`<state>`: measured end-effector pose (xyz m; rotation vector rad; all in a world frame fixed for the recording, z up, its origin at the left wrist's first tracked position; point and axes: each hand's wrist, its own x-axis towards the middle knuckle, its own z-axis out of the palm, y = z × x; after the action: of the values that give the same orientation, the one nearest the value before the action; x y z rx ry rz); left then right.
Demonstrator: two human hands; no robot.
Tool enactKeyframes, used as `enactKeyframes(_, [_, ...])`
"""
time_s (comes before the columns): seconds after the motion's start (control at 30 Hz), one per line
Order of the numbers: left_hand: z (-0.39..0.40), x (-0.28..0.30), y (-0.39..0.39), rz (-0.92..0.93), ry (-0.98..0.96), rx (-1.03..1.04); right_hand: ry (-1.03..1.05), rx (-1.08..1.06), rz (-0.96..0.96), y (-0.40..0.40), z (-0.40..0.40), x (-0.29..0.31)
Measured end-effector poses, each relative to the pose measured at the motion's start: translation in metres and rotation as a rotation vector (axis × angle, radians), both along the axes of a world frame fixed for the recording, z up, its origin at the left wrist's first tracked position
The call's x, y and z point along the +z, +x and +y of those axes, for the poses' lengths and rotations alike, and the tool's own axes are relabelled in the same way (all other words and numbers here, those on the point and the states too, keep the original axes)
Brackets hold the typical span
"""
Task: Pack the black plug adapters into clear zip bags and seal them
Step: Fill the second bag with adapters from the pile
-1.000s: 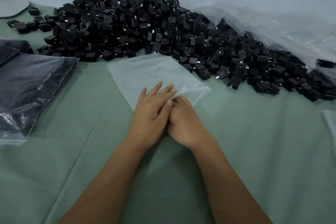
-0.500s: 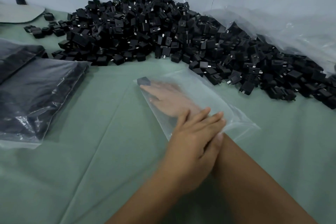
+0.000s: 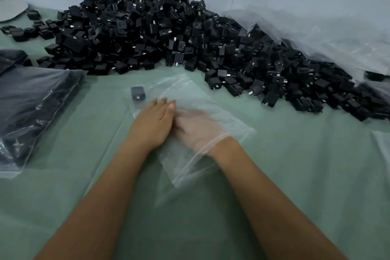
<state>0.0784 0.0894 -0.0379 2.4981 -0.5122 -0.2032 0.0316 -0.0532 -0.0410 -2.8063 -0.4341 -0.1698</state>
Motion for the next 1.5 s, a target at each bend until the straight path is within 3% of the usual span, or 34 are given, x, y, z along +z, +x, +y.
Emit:
enactKeyframes(0.07, [0.008,-0.003,0.014,-0.068,0.074,0.094,-0.045,0.013,-0.059,-0.004,-0.008,0.004])
enactKeyframes(0.1, [0.01,-0.004,0.02,-0.081,0.106,0.141,-0.08,0.012,-0.192,-0.008,-0.014,0.008])
enactKeyframes(0.2, [0.013,-0.007,0.026,-0.076,0.188,0.212,0.167,-0.101,-0.575,-0.025,-0.041,0.016])
enactKeyframes(0.27, [0.006,-0.005,0.019,-0.108,0.193,0.227,0.295,-0.312,-0.762,-0.032,-0.062,0.02])
enactKeyframes(0.33, [-0.004,0.0,0.004,-0.205,0.138,0.23,0.366,-0.631,-0.707,-0.031,-0.084,0.016])
enactKeyframes(0.4, [-0.016,0.008,-0.015,-0.331,-0.011,0.167,0.361,-0.915,-0.473,-0.028,-0.101,0.01])
enactKeyframes(0.53, [-0.042,0.017,-0.053,-0.402,-0.194,-0.028,0.298,-1.106,-0.046,-0.022,-0.117,0.0])
enactKeyframes(0.67, [-0.047,0.009,-0.063,-0.325,-0.091,-0.176,0.272,-1.113,-0.026,-0.02,-0.12,-0.005])
enactKeyframes(0.77, [-0.029,0.001,-0.055,-0.196,-0.181,-0.283,0.345,-1.108,-0.099,-0.02,-0.121,-0.005])
enactKeyframes(0.83, [-0.021,-0.001,-0.052,-0.12,-0.277,-0.281,0.468,-1.071,-0.2,-0.022,-0.12,-0.006])
enactKeyframes(0.93, [-0.022,-0.004,-0.05,-0.159,-0.289,-0.272,0.774,-0.939,-0.341,-0.031,-0.108,-0.005])
enactKeyframes(1.03, [-0.026,-0.005,-0.051,-0.148,-0.332,-0.179,0.889,-0.726,-0.443,-0.04,-0.086,0.003])
enactKeyframes(1.17, [-0.024,-0.001,-0.048,0.052,-0.648,0.038,0.747,-0.313,-0.555,-0.048,-0.045,0.007])
enactKeyframes(1.3, [-0.019,0.003,-0.045,0.079,-0.869,0.163,0.528,-0.164,-0.481,-0.049,-0.017,0.006])
enactKeyframes(1.4, [-0.019,0.004,-0.048,0.006,-0.923,0.208,0.31,-0.161,-0.462,-0.048,-0.017,0.005])
enactKeyframes(1.5, [-0.02,0.005,-0.053,-0.195,-0.831,0.137,0.097,-0.135,-0.441,-0.05,-0.021,0.006])
